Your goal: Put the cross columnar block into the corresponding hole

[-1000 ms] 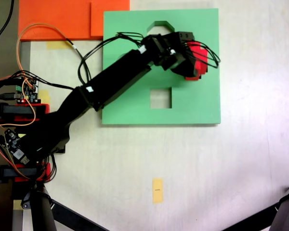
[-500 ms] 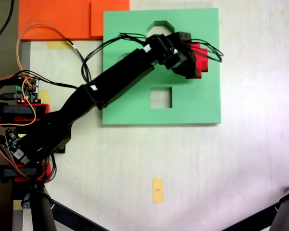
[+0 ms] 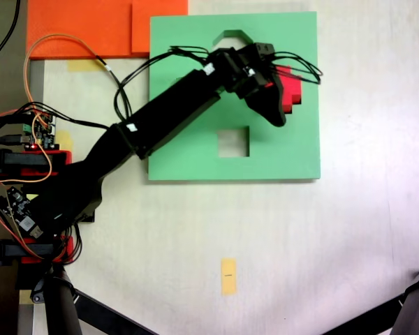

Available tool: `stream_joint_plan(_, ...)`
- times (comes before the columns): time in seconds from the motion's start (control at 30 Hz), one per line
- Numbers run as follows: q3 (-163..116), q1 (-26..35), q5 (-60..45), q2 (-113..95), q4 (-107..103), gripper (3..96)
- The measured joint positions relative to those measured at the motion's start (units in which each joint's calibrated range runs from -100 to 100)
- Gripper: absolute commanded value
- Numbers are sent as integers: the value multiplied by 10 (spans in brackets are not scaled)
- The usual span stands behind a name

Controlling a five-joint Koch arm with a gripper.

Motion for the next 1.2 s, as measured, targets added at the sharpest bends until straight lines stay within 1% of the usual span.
stream_joint_plan(0.13,0,-5,-27,-135,-1,895)
stream_joint_plan(0.17,0,-8,-44,-179,-3,852)
stream_joint_plan(0.2,1,-11,-64,-226,-4,756)
stream_joint_plan(0.27,1,-18,-115,-323,-7,674)
stream_joint_plan(0.3,1,-25,-151,-373,-12,605)
stream_joint_plan(0.43,2,-65,-368,-517,-1,599)
stream_joint_plan(0.47,3,-76,-397,-529,12,599)
stream_joint_plan(0.57,2,-123,-436,-517,31,600)
stream_joint_plan(0.67,-32,-147,-446,-462,22,600)
stream_joint_plan(0.73,-194,-157,-446,-476,32,599)
stream_joint_plan(0.77,-355,-162,-446,-510,70,580)
stream_joint_plan(0.8,-544,-166,-447,-568,144,554)
stream_joint_plan(0.87,-899,-168,-456,-702,383,479)
stream_joint_plan(0.9,-1004,-168,-463,-758,515,478)
stream_joint_plan(0.97,-1107,-168,-479,-850,743,477)
stream_joint_plan(1.03,-1201,-165,-493,-915,863,473)
stream_joint_plan(1.13,-1439,-155,-520,-967,907,472)
stream_joint_plan(1.2,-1511,-154,-535,-990,915,479)
